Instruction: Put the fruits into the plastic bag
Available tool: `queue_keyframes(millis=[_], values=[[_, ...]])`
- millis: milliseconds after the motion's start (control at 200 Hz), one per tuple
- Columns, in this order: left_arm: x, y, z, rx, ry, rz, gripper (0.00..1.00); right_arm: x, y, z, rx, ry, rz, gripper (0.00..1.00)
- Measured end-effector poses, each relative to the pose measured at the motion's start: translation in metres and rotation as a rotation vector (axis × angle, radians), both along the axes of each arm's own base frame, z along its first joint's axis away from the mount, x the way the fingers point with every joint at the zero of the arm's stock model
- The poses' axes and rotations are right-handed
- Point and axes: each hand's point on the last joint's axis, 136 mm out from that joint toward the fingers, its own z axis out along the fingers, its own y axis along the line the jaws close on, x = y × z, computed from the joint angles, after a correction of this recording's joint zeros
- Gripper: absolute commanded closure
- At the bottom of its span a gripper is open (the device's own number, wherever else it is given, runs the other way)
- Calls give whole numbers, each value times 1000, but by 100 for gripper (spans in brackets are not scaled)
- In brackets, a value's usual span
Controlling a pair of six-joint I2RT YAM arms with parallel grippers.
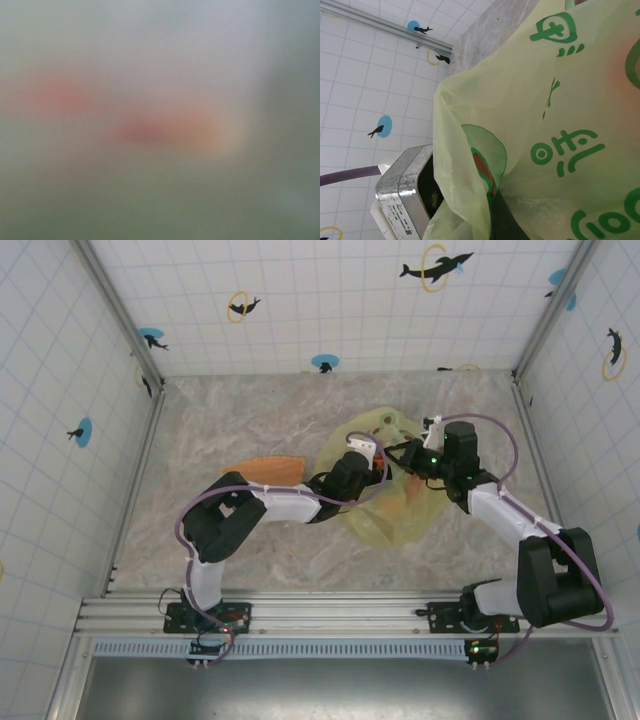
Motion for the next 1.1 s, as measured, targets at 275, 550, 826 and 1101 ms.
queue_keyframes(millis=[275,550,826,1101], values=[[-8,8,22,-9,-25,-21,18,1,0,0,1,-2,-1,100],[-36,40,44,55,-95,-83,19,4,-7,0,1,-2,-19,100],[-56,89,38,210,-170,-121,21,6,-7,-4,2,7,-17,100],[-55,112,33,452,-307,-179,25,7,-7,-8,1,14,-17,100]])
